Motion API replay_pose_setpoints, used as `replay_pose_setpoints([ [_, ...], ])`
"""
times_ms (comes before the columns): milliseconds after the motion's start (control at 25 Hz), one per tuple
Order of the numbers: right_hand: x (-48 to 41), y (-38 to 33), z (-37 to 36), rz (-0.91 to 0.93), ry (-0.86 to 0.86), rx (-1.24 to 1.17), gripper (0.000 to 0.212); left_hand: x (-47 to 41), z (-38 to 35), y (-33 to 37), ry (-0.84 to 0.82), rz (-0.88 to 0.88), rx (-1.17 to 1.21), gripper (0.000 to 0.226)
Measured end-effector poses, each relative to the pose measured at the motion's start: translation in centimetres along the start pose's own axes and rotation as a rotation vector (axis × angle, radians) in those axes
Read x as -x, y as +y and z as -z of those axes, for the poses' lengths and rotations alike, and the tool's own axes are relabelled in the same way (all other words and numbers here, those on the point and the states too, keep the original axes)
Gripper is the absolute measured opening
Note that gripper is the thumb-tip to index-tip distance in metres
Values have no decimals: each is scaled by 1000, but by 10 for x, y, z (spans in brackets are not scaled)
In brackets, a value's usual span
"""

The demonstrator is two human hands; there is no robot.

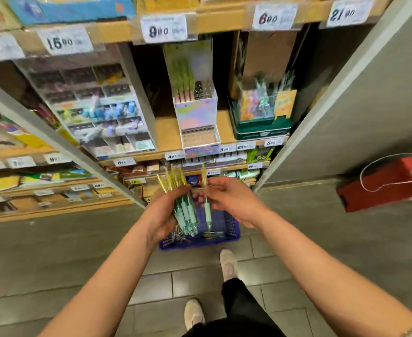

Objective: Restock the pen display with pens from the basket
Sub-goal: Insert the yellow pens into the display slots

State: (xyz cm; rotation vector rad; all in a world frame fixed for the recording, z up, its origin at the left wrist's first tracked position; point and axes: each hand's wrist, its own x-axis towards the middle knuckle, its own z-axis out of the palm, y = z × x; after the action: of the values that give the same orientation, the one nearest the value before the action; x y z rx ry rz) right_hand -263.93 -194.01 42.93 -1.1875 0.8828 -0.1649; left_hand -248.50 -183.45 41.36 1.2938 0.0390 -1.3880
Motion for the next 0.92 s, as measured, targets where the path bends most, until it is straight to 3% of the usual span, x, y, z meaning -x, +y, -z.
replay_pose_setpoints([
  [240, -23, -67, 40, 132, 40, 33, 13, -12, -49, 50, -16, -165, 29, 39],
  [680, -157, -102, 99, 304, 167, 75, 11, -133, -61, 92, 89, -173, 13, 32],
  [800, -208, -126, 108, 424, 320, 34, 4, -168, -57, 100, 65, -223, 0, 27],
  [920, -261, -162, 108, 595, 527, 63, 15, -188, -54, 102, 45, -241, -6, 9],
])
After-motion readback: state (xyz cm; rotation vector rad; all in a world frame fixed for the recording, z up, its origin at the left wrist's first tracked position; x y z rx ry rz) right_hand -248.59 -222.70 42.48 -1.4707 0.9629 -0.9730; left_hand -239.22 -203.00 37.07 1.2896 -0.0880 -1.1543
